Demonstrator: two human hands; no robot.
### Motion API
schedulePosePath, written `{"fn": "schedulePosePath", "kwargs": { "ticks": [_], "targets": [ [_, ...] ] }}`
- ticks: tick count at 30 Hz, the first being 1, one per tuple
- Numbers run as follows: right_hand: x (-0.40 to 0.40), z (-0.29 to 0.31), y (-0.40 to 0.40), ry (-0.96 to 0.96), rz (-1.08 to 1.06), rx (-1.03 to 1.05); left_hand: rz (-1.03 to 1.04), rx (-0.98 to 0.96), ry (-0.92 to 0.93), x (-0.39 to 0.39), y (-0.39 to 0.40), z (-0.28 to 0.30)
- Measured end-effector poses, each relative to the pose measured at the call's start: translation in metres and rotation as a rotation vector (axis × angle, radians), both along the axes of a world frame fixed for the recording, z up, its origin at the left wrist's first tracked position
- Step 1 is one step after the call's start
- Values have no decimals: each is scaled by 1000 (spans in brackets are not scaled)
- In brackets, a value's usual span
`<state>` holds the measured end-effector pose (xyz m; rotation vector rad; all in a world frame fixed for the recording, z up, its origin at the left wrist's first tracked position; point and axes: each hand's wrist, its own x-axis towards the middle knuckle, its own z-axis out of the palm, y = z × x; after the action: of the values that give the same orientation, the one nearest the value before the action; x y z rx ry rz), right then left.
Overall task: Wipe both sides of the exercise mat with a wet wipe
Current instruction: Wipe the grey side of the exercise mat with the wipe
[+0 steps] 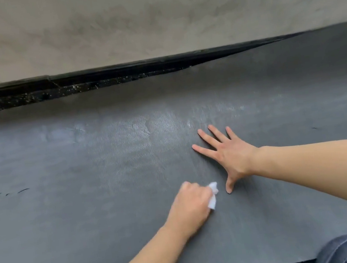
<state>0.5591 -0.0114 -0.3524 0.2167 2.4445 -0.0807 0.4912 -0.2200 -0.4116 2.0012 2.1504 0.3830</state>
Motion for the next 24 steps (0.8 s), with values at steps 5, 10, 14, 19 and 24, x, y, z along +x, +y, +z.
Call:
{"fn": "schedulePosePath", "kwargs": {
  "ticks": [5,10,14,19,24],
  "targets": [
    [1,2,6,78,-8,-13,425,-81,-111,-14,26,-2],
    [-12,12,29,80,11,-66,-317,-25,-66,20,34,-5],
    [-26,19,60,116,-120,-85,516,-19,48,-79,69,-7],
    [-54,21,91,63,-238,-79,106,-26,-86,-19,82,-3],
    [-63,16,103,-19,-249,-44,-223,-65,18,-56,111,3]
  ]
}}
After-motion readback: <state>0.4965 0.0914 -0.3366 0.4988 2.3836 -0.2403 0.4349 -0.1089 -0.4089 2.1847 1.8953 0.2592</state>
